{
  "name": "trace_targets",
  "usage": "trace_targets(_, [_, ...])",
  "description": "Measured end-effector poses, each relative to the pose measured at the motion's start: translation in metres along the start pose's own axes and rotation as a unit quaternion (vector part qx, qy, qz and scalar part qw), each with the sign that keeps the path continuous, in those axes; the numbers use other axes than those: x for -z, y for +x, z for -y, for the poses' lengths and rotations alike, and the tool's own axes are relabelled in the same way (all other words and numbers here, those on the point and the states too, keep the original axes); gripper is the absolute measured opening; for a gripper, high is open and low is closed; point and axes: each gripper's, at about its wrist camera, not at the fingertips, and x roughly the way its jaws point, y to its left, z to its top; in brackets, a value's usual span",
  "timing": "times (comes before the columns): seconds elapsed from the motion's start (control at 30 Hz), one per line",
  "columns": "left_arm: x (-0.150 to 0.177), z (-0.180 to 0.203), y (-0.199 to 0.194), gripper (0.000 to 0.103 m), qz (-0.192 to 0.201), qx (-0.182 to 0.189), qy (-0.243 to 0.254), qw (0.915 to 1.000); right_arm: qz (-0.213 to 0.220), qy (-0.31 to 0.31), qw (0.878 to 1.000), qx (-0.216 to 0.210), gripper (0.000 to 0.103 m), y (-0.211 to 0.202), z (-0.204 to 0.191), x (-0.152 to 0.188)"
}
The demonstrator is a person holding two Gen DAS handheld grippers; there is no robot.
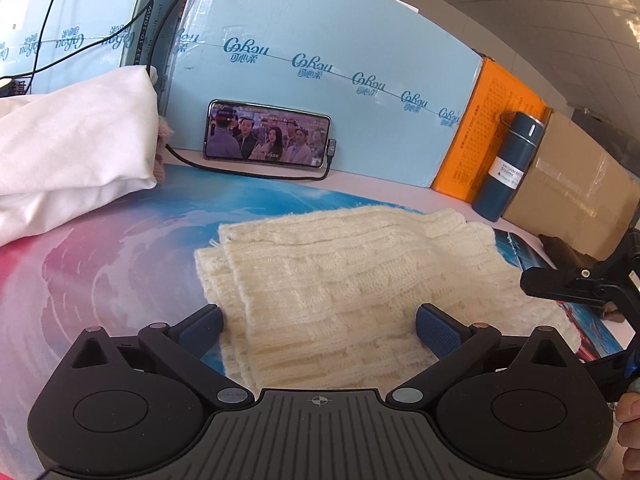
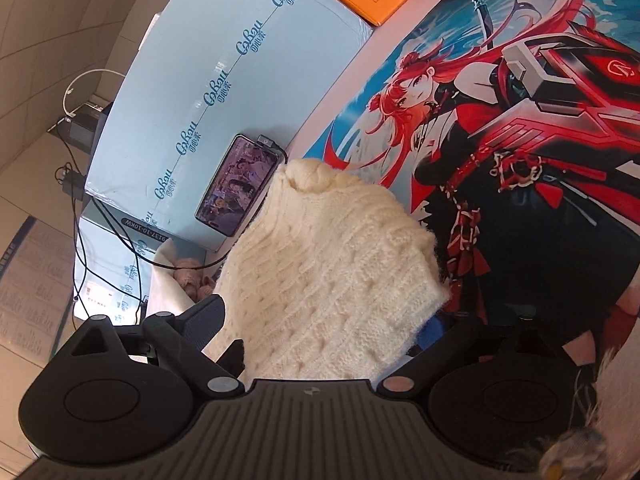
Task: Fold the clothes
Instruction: 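Grasp the folded sweater with both grippers and lift it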
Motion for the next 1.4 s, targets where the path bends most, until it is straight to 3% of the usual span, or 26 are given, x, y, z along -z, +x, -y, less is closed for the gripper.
trace_targets(0.03, [0.0,-0.001,0.0,0.103,0.0,0.002,-0.002,1.0,0.008,-0.004,1.0,0.008,0.071,0.001,0.001,0.003])
trace_targets(0.07, [0.0,-0.002,-0.001,0.103,0.0,0.005,-0.004,1.0,0.011,-0.009,1.0,0.014,0.053,0.003,0.002,0.004])
trace_targets(0.1, [0.0,-0.003,-0.001,0.103,0.001,0.007,-0.007,1.0,0.008,-0.011,1.0,0.011,0.043,0.005,0.005,0.004])
trace_targets(0.2, [0.0,-0.008,-0.01,0.103,0.003,0.014,-0.036,0.9993,-0.012,0.031,0.999,-0.023,0.029,0.007,0.023,-0.001])
trace_targets(0.27, [0.004,-0.014,-0.027,0.103,0.001,0.021,-0.076,0.9969,-0.025,0.057,0.997,-0.044,0.026,0.004,0.032,-0.007])
trace_targets(0.4, [0.029,-0.023,-0.079,0.103,0.013,0.09,-0.159,0.9831,-0.044,0.087,0.994,-0.059,0.023,0.001,0.037,-0.011])
trace_targets(0.5, [0.043,-0.02,-0.094,0.103,-0.014,0.108,-0.181,0.9774,-0.047,0.103,0.991,-0.067,0.022,-0.001,0.035,-0.008])
trace_targets(0.6, [0.051,-0.017,-0.09,0.103,-0.038,0.155,-0.229,0.9602,-0.066,0.145,0.982,-0.104,0.02,-0.005,0.038,-0.004])
trace_targets(0.73, [0.047,-0.015,-0.073,0.103,0.003,0.155,-0.283,0.9466,-0.092,0.183,0.969,-0.139,0.019,-0.01,0.043,0.001])
trace_targets(0.87, [0.04,-0.019,-0.054,0.103,0.056,0.138,-0.356,0.9226,-0.086,0.166,0.971,-0.151,0.019,-0.026,0.041,-0.001])
trace_targets(0.93, [0.036,-0.012,-0.047,0.101,0.06,0.127,-0.356,0.9241,-0.075,0.147,0.975,-0.149,0.019,-0.032,0.04,-0.004])
trace_targets(1.0, [0.037,-0.005,-0.04,0.077,0.051,0.11,-0.354,0.9274,-0.062,0.12,0.981,-0.139,0.019,-0.037,0.04,-0.008])
trace_targets(1.03, [0.039,-0.005,-0.033,0.048,0.032,0.116,-0.355,0.9272,-0.053,0.1,0.985,-0.13,0.019,-0.038,0.038,-0.009])
trace_targets(1.07, [0.043,-0.006,-0.024,0.034,0.007,0.13,-0.354,0.9263,-0.044,0.076,0.989,-0.122,0.021,-0.038,0.036,-0.01])
trace_targets(1.1, [0.047,-0.006,-0.02,0.028,0.0,0.134,-0.35,0.927,-0.038,0.063,0.991,-0.11,0.027,-0.037,0.034,-0.01])
trace_targets(1.13, [0.048,-0.004,-0.02,0.027,0.002,0.134,-0.344,0.9293,-0.033,0.055,0.993,-0.096,0.031,-0.036,0.034,-0.009])
trace_targets(1.2, [0.049,-0.001,-0.019,0.026,-0.008,0.148,-0.347,0.9261,-0.035,0.052,0.994,-0.092,0.062,-0.028,0.035,-0.008])
trace_targets(1.23, [0.05,0.001,-0.018,0.026,-0.014,0.154,-0.349,0.9244,-0.034,0.055,0.994,-0.088,0.064,-0.023,0.036,-0.007])
trace_targets(1.33, [0.053,0.006,-0.016,0.026,-0.018,0.173,-0.351,0.92,-0.007,0.027,0.997,-0.069,0.056,-0.018,0.032,-0.009])
trace_targets(1.4, [0.053,0.011,-0.017,0.026,-0.01,0.172,-0.341,0.924,0.004,0.011,0.997,-0.07,0.032,-0.019,0.034,-0.014])
